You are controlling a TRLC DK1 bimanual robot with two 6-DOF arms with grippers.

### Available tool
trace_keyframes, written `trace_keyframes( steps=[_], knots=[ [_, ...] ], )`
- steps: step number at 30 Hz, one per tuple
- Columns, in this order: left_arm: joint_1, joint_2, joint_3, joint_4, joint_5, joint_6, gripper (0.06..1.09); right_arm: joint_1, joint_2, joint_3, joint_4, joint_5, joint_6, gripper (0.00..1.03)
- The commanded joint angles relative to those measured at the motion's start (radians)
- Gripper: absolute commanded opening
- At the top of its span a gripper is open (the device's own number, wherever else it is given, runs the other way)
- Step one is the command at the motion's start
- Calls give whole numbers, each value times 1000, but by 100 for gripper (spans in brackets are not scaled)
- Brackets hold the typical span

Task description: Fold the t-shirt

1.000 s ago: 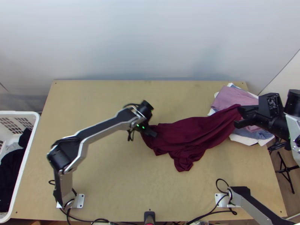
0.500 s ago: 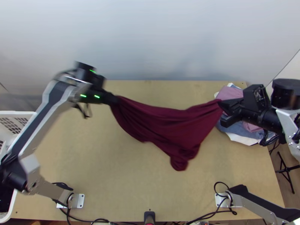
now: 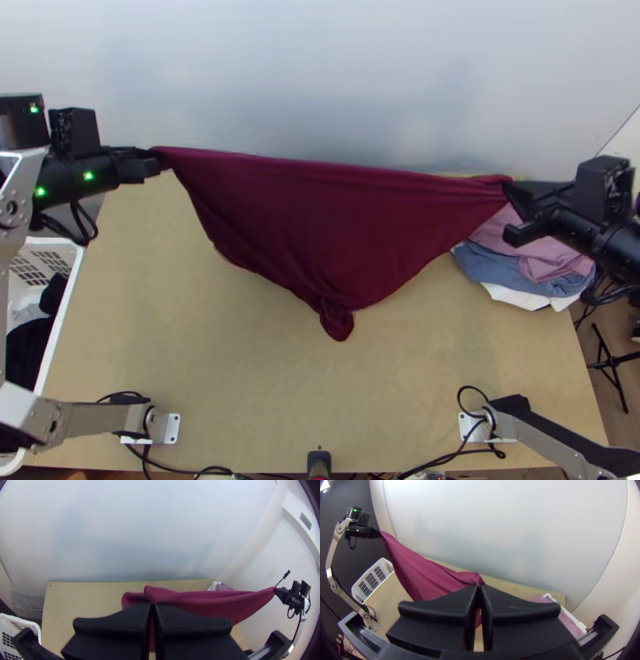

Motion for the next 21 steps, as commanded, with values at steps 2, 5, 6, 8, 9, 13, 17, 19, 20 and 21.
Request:
trace_keyframes(
  steps=[2,5,6,8,9,13,17,19,20,21],
  knots=[
    [-219,-171,-369,5,-11,6,10,33,-117,-321,-47,4,-58,3],
    [-371,-232,-615,51,-11,-36,10,33,-154,-499,-58,4,-81,3],
    [-421,-241,-684,72,-3,-52,10,32,-157,-554,-67,4,-96,3],
    [-515,-246,-779,86,7,-54,10,-7,-162,-649,-75,12,-142,3],
    [-553,-241,-809,87,12,-54,10,-24,-160,-692,-75,12,-171,3],
    [-677,-209,-903,74,69,-54,27,-63,-134,-801,-66,36,-224,3],
    [-814,-171,-938,18,132,-39,104,-102,-113,-853,-49,70,-257,3],
    [-834,-163,-929,11,138,-39,104,-123,-108,-875,-49,84,-276,3],
    [-834,-146,-912,-2,138,-34,104,-131,-108,-885,-49,93,-283,3],
    [-831,-123,-877,-25,136,-9,104,-143,-110,-896,-49,98,-293,3]
  ],
)
